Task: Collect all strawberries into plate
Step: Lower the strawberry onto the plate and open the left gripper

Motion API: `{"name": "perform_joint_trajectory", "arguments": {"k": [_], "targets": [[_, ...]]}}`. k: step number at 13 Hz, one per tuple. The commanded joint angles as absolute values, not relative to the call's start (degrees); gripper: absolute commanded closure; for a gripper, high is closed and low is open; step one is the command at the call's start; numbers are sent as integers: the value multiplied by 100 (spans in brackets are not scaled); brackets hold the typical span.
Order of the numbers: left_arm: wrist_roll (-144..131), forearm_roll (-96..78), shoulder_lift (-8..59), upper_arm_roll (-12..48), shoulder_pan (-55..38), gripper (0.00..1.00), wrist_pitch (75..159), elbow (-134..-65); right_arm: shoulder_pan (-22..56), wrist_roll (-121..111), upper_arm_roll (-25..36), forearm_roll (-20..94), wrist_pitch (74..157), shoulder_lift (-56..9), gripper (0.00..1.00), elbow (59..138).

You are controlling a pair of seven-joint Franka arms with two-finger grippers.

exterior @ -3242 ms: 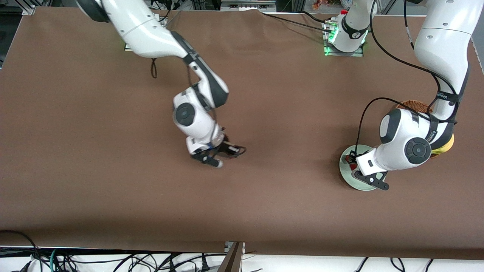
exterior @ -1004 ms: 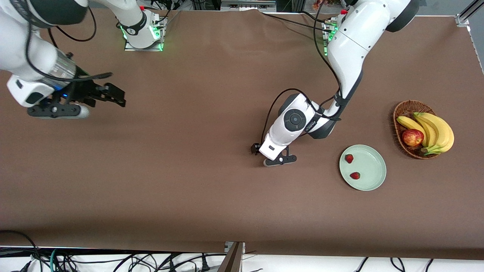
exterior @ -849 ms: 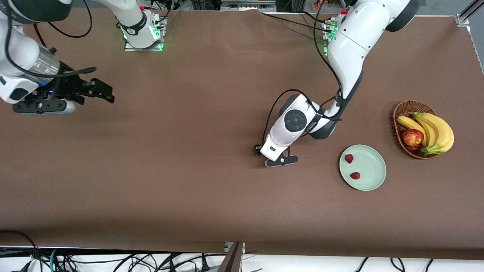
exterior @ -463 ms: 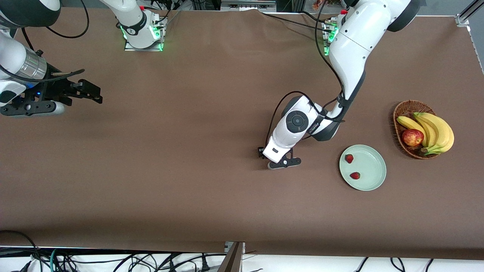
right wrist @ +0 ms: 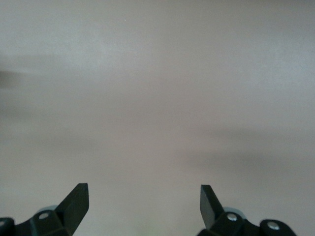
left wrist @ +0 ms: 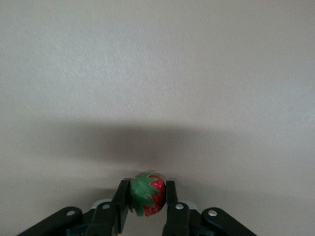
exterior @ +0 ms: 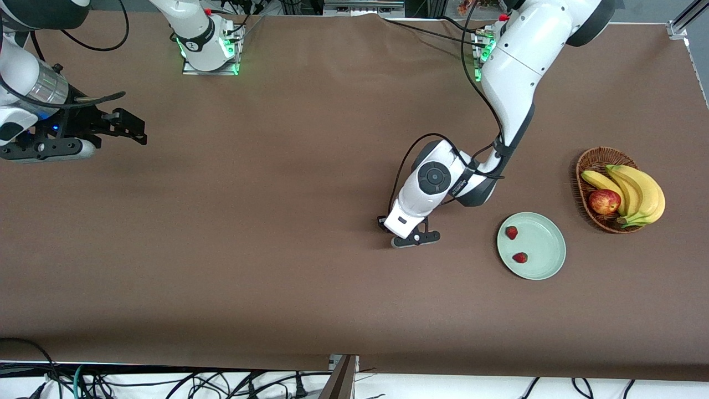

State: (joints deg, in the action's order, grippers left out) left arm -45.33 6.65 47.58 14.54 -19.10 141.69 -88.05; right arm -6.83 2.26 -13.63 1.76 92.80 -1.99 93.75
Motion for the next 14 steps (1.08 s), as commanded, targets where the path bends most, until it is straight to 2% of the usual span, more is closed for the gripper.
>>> {"name": "perform_joint_trajectory", "arguments": {"k": [1, 5, 7, 8, 9, 12, 14], "targets": [[-4448, 782, 4291, 1450, -1688, 100, 13434, -8755, -835, 167, -1485, 105, 9387, -70, 0, 9519], [-2976, 782, 3543, 1450, -1048, 100, 11431, -8798, -853, 333, -1441, 149, 9282, -79, 0, 9413], [-1799, 782, 3402, 1459, -504, 100, 10778, -8807, -853, 527, -1441, 149, 9176, -70, 0, 9431], [-1106, 782, 3384, 1459, -188, 100, 10680, -8807, -853, 458, -1441, 149, 9176, -62, 0, 9422], [-394, 782, 3392, 1459, 85, 95, 10696, -8815, -861, 448, -1441, 149, 9176, -62, 0, 9422], [1261, 791, 3620, 1450, 824, 94, 10941, -8833, -826, 387, -1441, 114, 9272, -97, 0, 9439], [2044, 782, 3910, 1450, 1194, 82, 11433, -8851, -782, 361, -1441, 105, 9264, -97, 0, 9439]]}}
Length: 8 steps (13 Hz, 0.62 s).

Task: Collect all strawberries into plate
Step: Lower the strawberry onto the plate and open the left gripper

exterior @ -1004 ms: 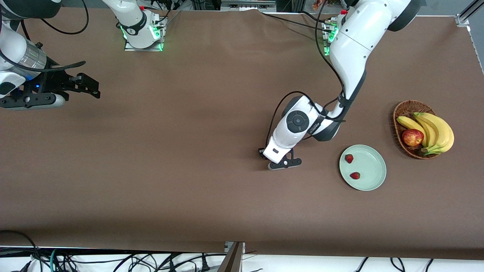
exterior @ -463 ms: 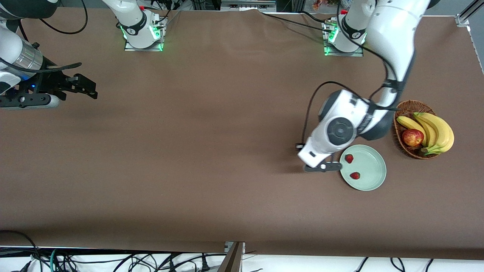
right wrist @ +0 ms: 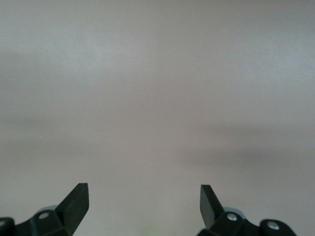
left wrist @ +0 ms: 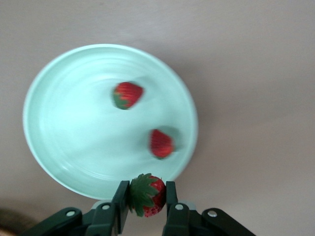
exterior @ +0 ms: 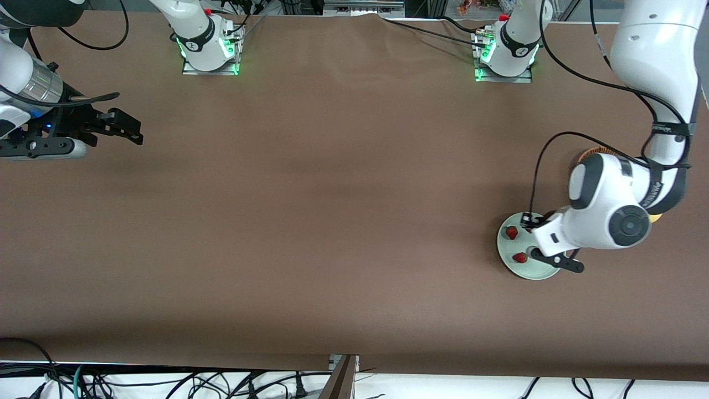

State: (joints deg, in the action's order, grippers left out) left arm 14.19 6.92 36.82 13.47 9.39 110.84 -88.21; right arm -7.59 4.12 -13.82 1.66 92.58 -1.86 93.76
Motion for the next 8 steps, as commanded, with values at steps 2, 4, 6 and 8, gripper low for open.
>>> {"name": "perform_joint_trajectory", "arguments": {"k": [2, 4, 6, 8], "targets": [[2162, 765, 3929, 1450, 1222, 53, 11443, -8859, -556, 360, -1197, 114, 9202, -62, 0, 9439], [2180, 765, 3876, 1468, 1213, 0, 11382, -8851, -168, 360, -713, 114, 9202, -62, 0, 9448], [2005, 695, 3658, 1503, 1213, 0, 10911, -8851, -167, 352, -712, 105, 9185, -70, 0, 9413], [1549, 694, 3149, 1547, 1169, 0, 10226, -8833, -167, 352, -721, 97, 9185, -70, 0, 9404]]}}
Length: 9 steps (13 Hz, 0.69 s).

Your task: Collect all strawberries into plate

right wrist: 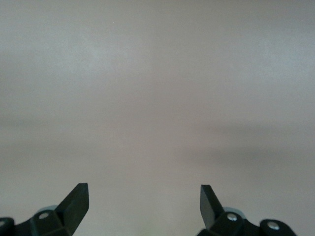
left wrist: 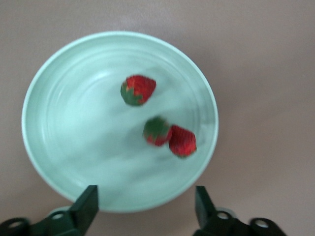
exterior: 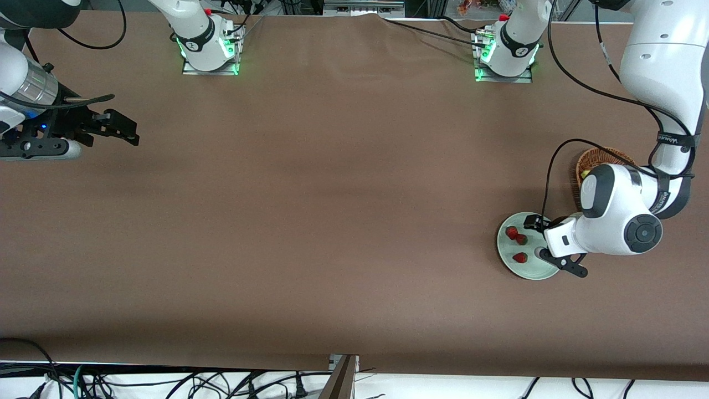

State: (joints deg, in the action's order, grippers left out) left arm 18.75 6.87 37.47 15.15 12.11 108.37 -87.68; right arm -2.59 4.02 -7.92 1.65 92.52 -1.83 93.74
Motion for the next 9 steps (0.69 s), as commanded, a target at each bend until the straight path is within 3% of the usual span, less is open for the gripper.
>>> {"name": "perform_joint_trajectory", "arguments": {"k": [1, 7, 9], "targets": [[1199, 703, 2868, 1677, 1143, 0, 9865, -8807, -167, 343, -721, 97, 9193, -79, 0, 9404], [677, 695, 882, 1907, 1151, 0, 8440, -8789, -193, 211, -686, 26, 9272, -202, 0, 9247], [677, 537, 450, 1873, 1151, 0, 8376, -8798, -158, 255, -712, -26, 9273, -482, 0, 8984]]}}
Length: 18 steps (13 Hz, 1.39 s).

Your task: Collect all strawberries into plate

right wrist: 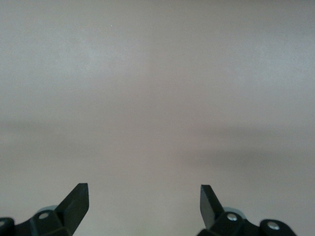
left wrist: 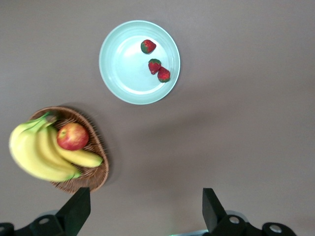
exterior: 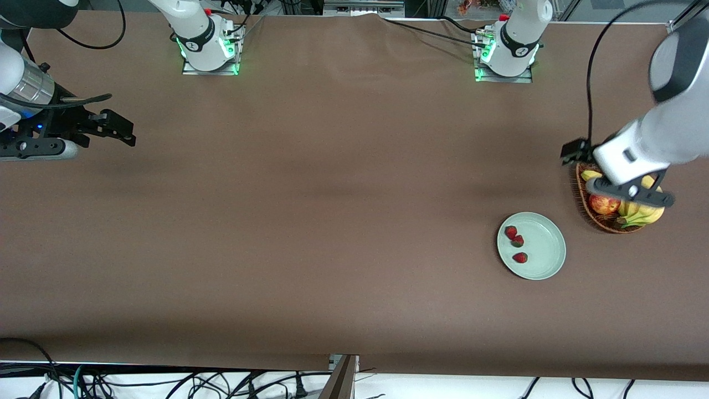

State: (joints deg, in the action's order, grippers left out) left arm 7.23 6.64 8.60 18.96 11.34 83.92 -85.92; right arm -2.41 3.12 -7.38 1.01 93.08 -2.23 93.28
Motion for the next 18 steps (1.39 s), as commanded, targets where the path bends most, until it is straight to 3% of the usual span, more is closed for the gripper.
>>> {"name": "perform_joint_trajectory", "arguments": {"k": [1, 2, 3, 6, 18], "targets": [[668, 501, 266, 1481, 873, 0, 8428, -8850, -150, 298, -712, -87, 9281, -536, 0, 8904], [633, 492, 159, 650, 165, 0, 8716, -9025, -158, 255, -712, -105, 9281, -562, 0, 8886], [642, 309, 97, 450, 71, 0, 8997, -9313, -158, 246, -712, -140, 9325, -562, 0, 8886], [606, -176, -465, 422, 167, 0, 9859, -10150, -167, 316, -712, -132, 9474, -633, 0, 8859], [536, -132, -273, 343, 272, 0, 9607, -9932, -158, 325, -721, -114, 9440, -677, 0, 8859]]}}
